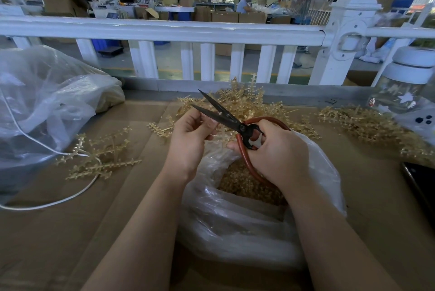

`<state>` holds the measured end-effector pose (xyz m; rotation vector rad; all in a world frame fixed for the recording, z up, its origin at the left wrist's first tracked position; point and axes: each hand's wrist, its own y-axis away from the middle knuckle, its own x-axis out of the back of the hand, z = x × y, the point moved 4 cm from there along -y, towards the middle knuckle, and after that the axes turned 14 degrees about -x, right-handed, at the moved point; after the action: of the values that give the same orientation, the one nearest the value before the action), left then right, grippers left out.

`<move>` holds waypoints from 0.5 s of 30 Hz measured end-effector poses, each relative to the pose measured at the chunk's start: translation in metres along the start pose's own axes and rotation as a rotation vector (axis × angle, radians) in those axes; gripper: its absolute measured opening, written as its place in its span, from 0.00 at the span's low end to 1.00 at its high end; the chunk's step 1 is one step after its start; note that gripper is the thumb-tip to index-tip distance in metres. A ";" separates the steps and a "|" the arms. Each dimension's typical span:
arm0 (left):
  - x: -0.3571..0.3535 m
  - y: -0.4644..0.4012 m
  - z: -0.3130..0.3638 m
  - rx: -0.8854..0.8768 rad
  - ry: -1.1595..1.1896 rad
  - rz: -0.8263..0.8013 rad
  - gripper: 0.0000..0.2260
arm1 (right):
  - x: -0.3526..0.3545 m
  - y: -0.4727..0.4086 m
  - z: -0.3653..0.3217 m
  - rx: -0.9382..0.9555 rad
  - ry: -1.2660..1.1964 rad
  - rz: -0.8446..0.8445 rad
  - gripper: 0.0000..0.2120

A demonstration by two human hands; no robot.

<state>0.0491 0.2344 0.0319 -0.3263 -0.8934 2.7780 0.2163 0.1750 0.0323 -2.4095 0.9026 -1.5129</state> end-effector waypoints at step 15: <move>-0.001 0.001 0.003 0.004 -0.011 0.001 0.03 | -0.003 0.001 0.001 0.018 0.017 0.061 0.27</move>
<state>0.0485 0.2315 0.0339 -0.3115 -0.8906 2.7843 0.2161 0.1757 0.0290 -2.3382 0.9526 -1.5152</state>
